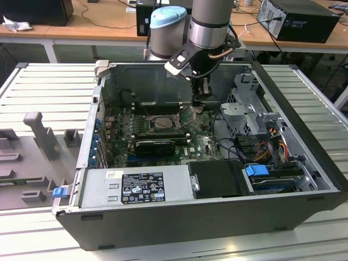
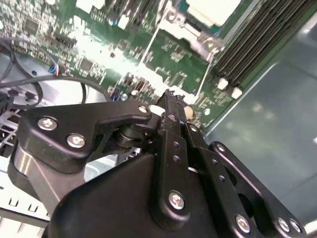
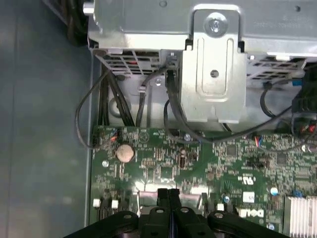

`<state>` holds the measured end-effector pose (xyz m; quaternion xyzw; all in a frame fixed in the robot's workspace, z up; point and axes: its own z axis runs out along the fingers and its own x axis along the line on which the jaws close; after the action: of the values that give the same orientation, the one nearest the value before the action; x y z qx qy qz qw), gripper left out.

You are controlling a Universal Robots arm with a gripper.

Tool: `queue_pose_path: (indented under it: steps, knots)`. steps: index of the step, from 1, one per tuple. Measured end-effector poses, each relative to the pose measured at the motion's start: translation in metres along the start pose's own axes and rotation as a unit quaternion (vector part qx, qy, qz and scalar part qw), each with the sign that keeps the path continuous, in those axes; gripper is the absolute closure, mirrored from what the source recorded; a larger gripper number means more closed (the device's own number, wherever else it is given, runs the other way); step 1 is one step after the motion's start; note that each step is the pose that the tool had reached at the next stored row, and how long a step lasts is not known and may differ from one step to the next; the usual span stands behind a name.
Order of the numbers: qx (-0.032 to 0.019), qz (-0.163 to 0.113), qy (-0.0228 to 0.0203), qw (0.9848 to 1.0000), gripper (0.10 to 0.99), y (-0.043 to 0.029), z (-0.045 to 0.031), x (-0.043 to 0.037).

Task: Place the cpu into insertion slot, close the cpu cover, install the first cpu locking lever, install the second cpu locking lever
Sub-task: 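Close the cpu cover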

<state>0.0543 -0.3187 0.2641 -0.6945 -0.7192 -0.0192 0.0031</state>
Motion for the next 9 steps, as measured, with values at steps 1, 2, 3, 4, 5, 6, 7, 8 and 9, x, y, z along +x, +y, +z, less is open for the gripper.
queue_pose_path:
  steps: [1,2,3,4,5,6,7,8,9]
  knots:
    - [0.0003,-0.001,0.0,1.0,0.98,0.004,0.0039,-0.0003]
    - [0.0004,-0.002,0.0,1.0,0.98,0.007,0.0069,-0.0005]
    - [0.0004,-0.002,-0.0002,1.0,0.98,0.0091,0.0089,-0.0006]
    - [0.0005,-0.002,-0.0003,1.0,0.98,0.0104,0.0101,-0.0007]
    - [0.0005,-0.002,-0.0003,1.0,0.98,0.0119,0.0114,-0.0008]
    - [0.0005,-0.002,-0.0004,1.0,0.98,0.0132,0.0128,-0.0009]
    - [0.0006,-0.003,-0.0005,1.0,0.98,0.0145,0.015,-0.001]
    - [0.0011,-0.003,-0.0005,1.0,0.98,0.0146,0.0177,-0.0011]
    - [0.0018,-0.003,-0.0005,1.0,0.98,0.0146,0.0187,-0.0011]
